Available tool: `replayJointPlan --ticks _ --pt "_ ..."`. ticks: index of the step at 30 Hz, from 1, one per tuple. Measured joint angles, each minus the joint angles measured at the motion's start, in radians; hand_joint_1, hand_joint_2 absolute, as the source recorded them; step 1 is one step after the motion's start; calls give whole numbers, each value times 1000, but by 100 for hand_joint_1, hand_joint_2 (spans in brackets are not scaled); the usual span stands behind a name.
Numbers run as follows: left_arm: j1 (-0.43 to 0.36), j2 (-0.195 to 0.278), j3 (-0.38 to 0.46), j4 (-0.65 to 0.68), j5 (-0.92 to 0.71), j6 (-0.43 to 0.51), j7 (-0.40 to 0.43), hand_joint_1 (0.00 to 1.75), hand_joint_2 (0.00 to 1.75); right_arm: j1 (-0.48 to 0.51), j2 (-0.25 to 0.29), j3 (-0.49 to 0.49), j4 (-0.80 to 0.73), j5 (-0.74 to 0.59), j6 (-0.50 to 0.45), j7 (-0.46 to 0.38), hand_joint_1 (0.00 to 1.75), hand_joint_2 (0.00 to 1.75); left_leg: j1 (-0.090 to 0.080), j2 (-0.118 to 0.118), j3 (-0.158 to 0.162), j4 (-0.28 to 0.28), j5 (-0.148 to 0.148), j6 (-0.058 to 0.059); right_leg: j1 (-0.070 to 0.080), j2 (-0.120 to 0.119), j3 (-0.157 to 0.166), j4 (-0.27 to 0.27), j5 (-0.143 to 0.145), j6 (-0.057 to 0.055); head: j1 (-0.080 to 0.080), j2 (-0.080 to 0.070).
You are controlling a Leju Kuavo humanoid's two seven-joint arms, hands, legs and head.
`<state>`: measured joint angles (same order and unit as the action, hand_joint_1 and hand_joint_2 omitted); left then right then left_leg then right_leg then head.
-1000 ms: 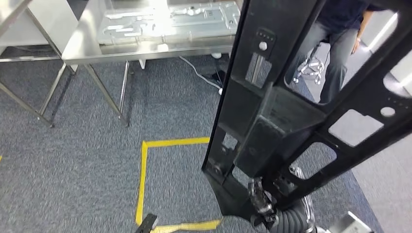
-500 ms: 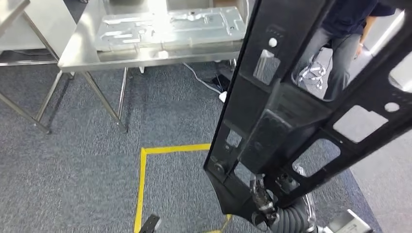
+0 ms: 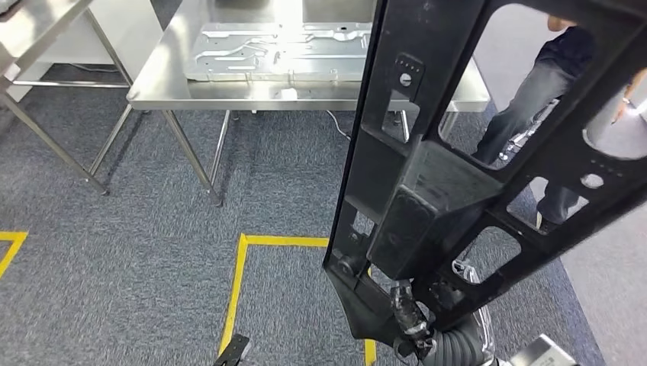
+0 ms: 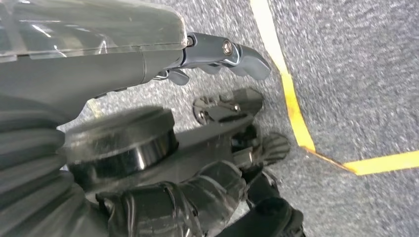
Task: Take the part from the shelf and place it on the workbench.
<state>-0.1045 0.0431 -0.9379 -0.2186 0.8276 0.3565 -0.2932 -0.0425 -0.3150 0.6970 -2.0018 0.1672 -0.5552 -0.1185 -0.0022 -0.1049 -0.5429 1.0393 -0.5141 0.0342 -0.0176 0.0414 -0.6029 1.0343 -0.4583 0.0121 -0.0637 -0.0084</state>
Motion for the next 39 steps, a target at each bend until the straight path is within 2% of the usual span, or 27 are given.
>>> replayJointPlan --ticks 2,4,5,6,7,8,10,12,14,16,17,18,20,21,22,23,25,26,28,29,31,32,34,36,37,38,39 --pt "0 0 -1 0 0 0 0 0 175 -1 1 0 0 0 -1 -1 175 175 -1 41 -24 54 -25 -8 -2 -16 21 -7 -6 -14 -4 0" --pt "-3 0 -1 0 0 0 0 0 175 0 2 0 0 -4 -2 -2 175 175 2 82 -95 173 -73 -18 -2 -32 37 -10 -16 -21 -9 0" --pt "-5 -1 -2 0 0 0 1 0 175 0 3 0 0 -7 -4 -3 175 175 5 90 -135 234 -92 -23 -2 -40 43 -10 -22 -21 -10 0" --pt "-4 -1 -2 0 0 -1 1 0 175 1 3 0 0 -11 -4 -3 175 175 7 93 -166 271 -97 -27 -2 -45 49 -10 -28 -20 -10 0" --pt "-2 -1 -3 0 0 -1 2 0 175 2 3 0 0 -14 -5 -5 175 175 10 96 -180 271 -81 -30 -4 -48 58 -10 -35 -19 -10 0" --pt "0 -1 -3 0 0 -1 3 0 175 2 3 0 0 -16 -5 -7 175 175 12 97 -174 235 -47 -31 -5 -50 68 -10 -43 -17 -10 0" --pt "2 -1 -3 0 0 -1 4 0 175 2 3 0 0 -19 -5 -13 175 175 12 103 -130 104 39 -29 -8 -54 90 -11 -59 -9 -10 0" --pt "-1 -1 -4 0 0 -1 5 0 175 2 3 0 0 -24 -5 -20 175 175 5 108 -100 25 47 -23 -7 -56 100 -13 -74 4 -11 0" --pt "0 -1 -4 0 0 -1 6 0 175 2 3 0 0 -31 -5 -24 175 175 1 107 -93 10 32 -11 -4 -58 110 -10 -78 19 -12 0" --pt "4 0 -4 0 0 -1 6 0 175 3 3 0 0 -37 -5 -28 175 175 4 103 -74 1 46 4 -4 -57 116 6 -85 29 -11 0" --pt "3 0 -4 0 0 -1 7 0 175 3 3 0 0 -38 -5 -31 175 175 4 101 -62 0 46 11 -6 -55 105 34 -97 31 -10 0" --pt "1 0 -4 0 0 -1 7 0 175 2 3 0 0 -39 -5 -33 175 175 4 100 -55 -2 43 16 -6 -52 80 79 -115 33 -9 0" --pt "-3 0 -4 0 0 -1 7 0 175 3 3 -1 0 -39 -5 -37 175 175 1 97 -46 -2 35 24 -2 -48 3 196 -164 34 -7 0" --pt "-2 0 -4 0 0 -1 7 0 175 4 3 -1 0 -40 -5 -37 175 175 -1 95 -41 -2 29 27 -1 -47 -33 236 -180 33 -7 0" --pt "-1 0 -5 0 0 -1 7 0 175 5 3 -1 0 -41 -5 -37 175 175 -3 93 -33 -2 22 28 0 -46 -56 247 -181 31 -7 0" --pt "1 0 -5 0 0 -1 7 0 175 6 3 -1 0 -42 -5 -37 175 175 -5 90 -23 -2 14 28 1 -45 -64 227 -161 27 -7 0" --pt "2 0 -5 0 0 -1 7 0 175 7 3 -1 1 -43 -4 -38 175 175 -8 86 -2 -2 -3 26 5 -43 -44 119 -69 15 -7 0" --pt "1 -1 -5 0 0 -1 7 0 175 8 3 -1 1 -43 -4 -38 175 175 -9 83 6 -2 -10 23 10 -42 -35 70 -39 8 -7 0" --pt "-1 -2 -5 0 0 -2 8 0 175 9 3 -1 1 -44 -4 -39 175 175 -8 81 14 2 -21 13 18 -41 -24 23 -14 -4 -9 0" --pt "-2 -2 -5 0 0 -2 7 0 175 9 3 -1 1 -44 -4 -39 175 175 -8 80 19 5 -22 7 20 -42 -21 18 -19 -8 -10 0" --pt "-1 -2 -5 0 0 -2 7 0 175 9 3 -1 0 -44 -3 -39 175 175 -6 84 23 24 -28 -3 16 -42 3 4 -6 -19 -10 0" --pt "-2 -2 -5 0 0 -2 7 0 175 9 4 -1 0 -44 -2 -39 175 175 -5 86 14 48 -35 -8 13 -43 16 0 -7 -24 -11 0" --pt "-5 -2 -5 0 0 -3 7 0 175 7 6 -1 0 -44 -2 -41 175 175 -1 90 -43 147 -68 -17 11 -45 35 -5 -14 -31 -13 0" --pt "-5 -2 -5 0 1 -4 7 0 175 8 7 -2 0 -44 -1 -41 175 175 4 91 -121 249 -113 -27 10 -45 45 -5 -26 -32 -14 0" --pt "-2 -2 -5 0 2 -5 7 0 175 9 7 -2 0 -44 -1 -41 175 175 7 93 -147 266 -124 -31 9 -44 53 -5 -34 -31 -15 0" --pt "0 -2 -5 0 3 -6 7 0 175 9 7 -2 0 -44 -1 -40 175 175 9 94 -158 252 -115 -34 8 -42 64 -5 -42 -29 -15 0" --pt "2 -2 -5 0 3 -6 7 0 175 10 7 -2 0 -44 -1 -41 175 175 11 96 -156 209 -84 -37 6 -41 78 -5 -53 -26 -15 0"
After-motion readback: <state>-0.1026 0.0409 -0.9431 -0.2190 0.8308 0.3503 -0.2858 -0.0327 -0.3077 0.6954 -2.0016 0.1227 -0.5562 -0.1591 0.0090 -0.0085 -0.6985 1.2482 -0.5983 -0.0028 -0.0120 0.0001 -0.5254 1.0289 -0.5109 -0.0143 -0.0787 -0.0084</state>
